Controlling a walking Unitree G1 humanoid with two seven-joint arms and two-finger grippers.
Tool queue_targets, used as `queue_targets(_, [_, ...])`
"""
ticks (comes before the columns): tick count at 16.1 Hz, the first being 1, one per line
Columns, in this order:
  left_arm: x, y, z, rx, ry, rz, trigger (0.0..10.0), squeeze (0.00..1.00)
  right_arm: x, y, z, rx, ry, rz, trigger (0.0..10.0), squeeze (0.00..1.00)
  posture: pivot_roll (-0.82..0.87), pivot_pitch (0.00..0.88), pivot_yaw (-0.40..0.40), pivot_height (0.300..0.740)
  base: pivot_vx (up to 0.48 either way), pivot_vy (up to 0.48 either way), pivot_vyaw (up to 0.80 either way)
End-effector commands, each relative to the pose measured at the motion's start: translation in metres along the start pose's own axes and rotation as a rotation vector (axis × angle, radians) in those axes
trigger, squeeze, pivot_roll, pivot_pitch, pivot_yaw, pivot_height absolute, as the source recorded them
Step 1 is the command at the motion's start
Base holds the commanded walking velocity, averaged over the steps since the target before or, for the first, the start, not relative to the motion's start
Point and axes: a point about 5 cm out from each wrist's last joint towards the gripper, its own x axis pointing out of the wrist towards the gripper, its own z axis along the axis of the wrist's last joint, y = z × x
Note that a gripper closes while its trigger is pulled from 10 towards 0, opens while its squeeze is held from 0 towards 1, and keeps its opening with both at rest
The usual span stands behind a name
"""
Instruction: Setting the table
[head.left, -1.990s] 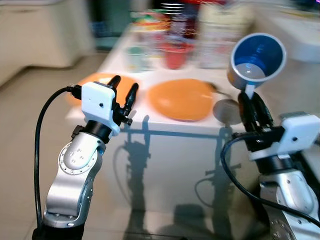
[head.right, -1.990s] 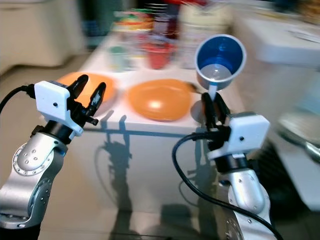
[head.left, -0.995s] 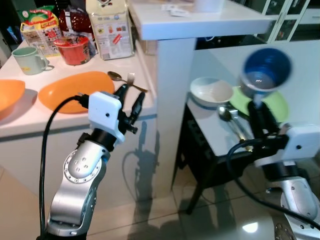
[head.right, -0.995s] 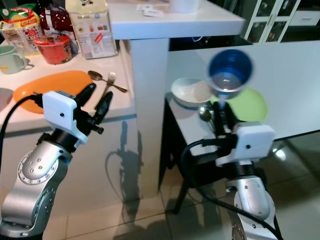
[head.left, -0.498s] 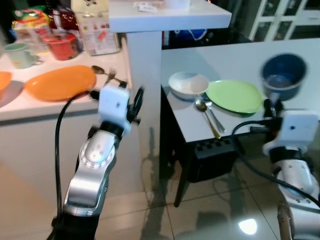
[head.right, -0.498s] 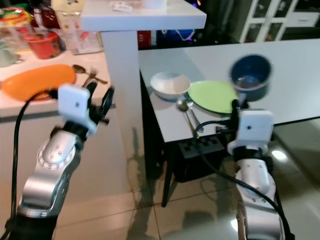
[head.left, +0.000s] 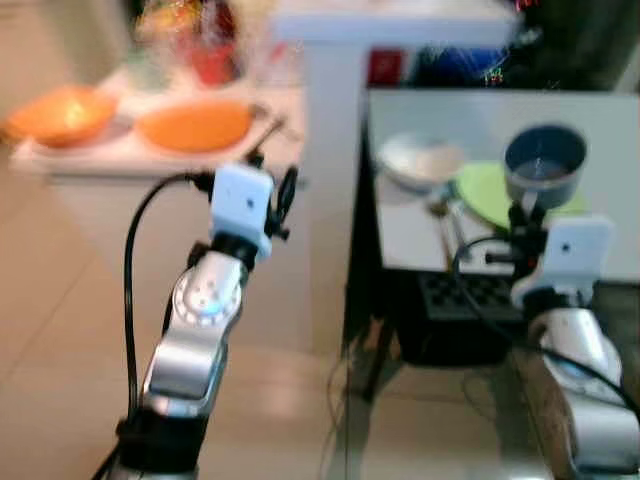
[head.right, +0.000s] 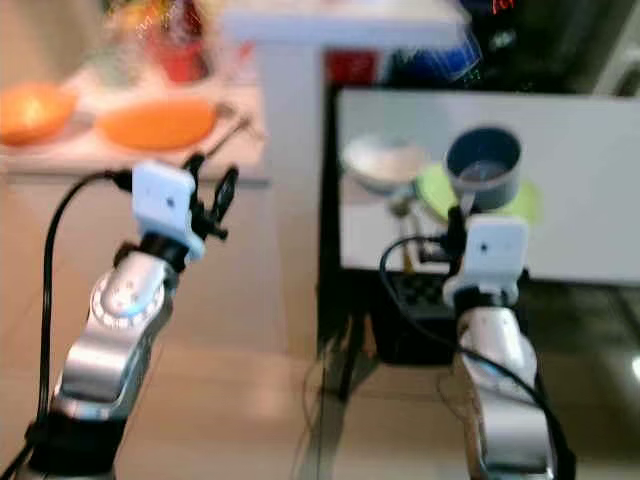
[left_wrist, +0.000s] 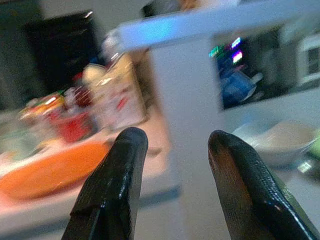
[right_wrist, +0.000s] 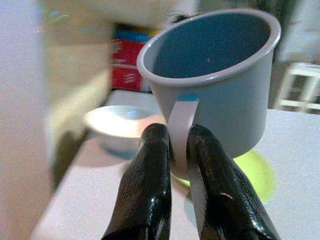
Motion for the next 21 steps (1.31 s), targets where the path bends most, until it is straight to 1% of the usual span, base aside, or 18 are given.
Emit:
queue_targets(1, [0.0,-0.001,0.0,0.012,0.002,-0.001,10.0,0.0,0.001,-0.002,0.0,0.003,0.004,-0.002,10.0,0.0,-0.02,0.0,0.027,0.74,0.0,-0.334,0.8])
queue_targets(3, [0.0,0.004,0.0,0.018,0.0,0.011,10.0,0.0,0.003,0.0,-0.001,0.02,0.011,-0.008,10.0,0.0,-0.01,0.0,0.022,0.74,0.0,-0.332,0.8])
queue_targets(5, [0.002,0.006,-0.001,0.01,0.002,0.022,10.0,0.0,0.004,0.002,0.0,0.023,0.008,-0.007,10.0,0.0,-0.03,0.0,0.036,0.74,0.0,-0.332,0.8])
queue_targets(7, [0.004,0.0,-0.002,-0.005,-0.002,0.003,10.0,0.0,0.003,-0.001,0.003,0.015,0.004,-0.023,10.0,0.0,-0.06,0.0,0.046,0.74,0.0,-0.334,0.8])
queue_targets(9, [0.002,-0.004,-0.003,-0.007,0.003,-0.007,10.0,0.0,0.0,-0.008,0.001,0.015,0.012,-0.051,10.0,0.0,-0.05,0.0,0.046,0.74,0.0,-0.332,0.8])
queue_targets(11, [0.002,-0.002,-0.002,0.0,0.004,-0.004,10.0,0.0,0.001,-0.011,-0.002,0.035,0.025,-0.077,10.0,0.0,-0.04,0.0,0.04,0.74,0.0,-0.33,0.8])
queue_targets(12, [0.002,0.004,-0.006,-0.026,0.042,0.036,10.0,0.0,0.003,-0.009,-0.003,0.043,0.03,-0.089,10.0,0.0,-0.04,0.0,0.042,0.74,0.0,0.0,0.0])
queue_targets(13, [0.004,0.009,-0.008,-0.027,0.059,0.065,10.0,0.0,0.005,-0.008,-0.003,0.065,0.05,-0.1,10.0,0.0,-0.04,0.0,0.042,0.74,0.0,0.0,0.0])
queue_targets(15, [0.007,0.011,-0.004,0.001,0.039,0.067,10.0,0.0,0.007,-0.007,0.001,0.065,0.034,-0.089,10.0,0.0,-0.04,0.0,0.035,0.74,0.0,0.0,0.0])
queue_targets(16, [0.007,0.011,-0.004,0.004,0.041,0.063,10.0,0.0,0.008,-0.008,0.001,0.091,0.038,-0.099,10.0,0.0,-0.03,0.0,0.03,0.74,0.0,0.0,0.0])
queue_targets(17, [0.007,0.011,-0.004,0.004,0.038,0.058,10.0,0.0,0.008,-0.009,0.0,0.097,0.042,-0.107,10.0,0.0,-0.03,0.0,0.028,0.74,0.0,0.0,0.0])
queue_targets(18, [0.007,0.009,0.0,-0.004,0.021,0.037,10.0,0.0,0.009,-0.011,-0.002,0.125,0.055,-0.134,10.0,0.0,-0.03,0.0,0.026,0.74,0.315,0.0,-0.8])
queue_targets(21, [0.012,0.011,0.002,-0.017,0.014,0.028,10.0,0.0,0.01,-0.013,0.001,0.132,0.054,-0.153,10.0,0.0,-0.04,0.0,0.032,0.74,0.341,0.0,-0.8])
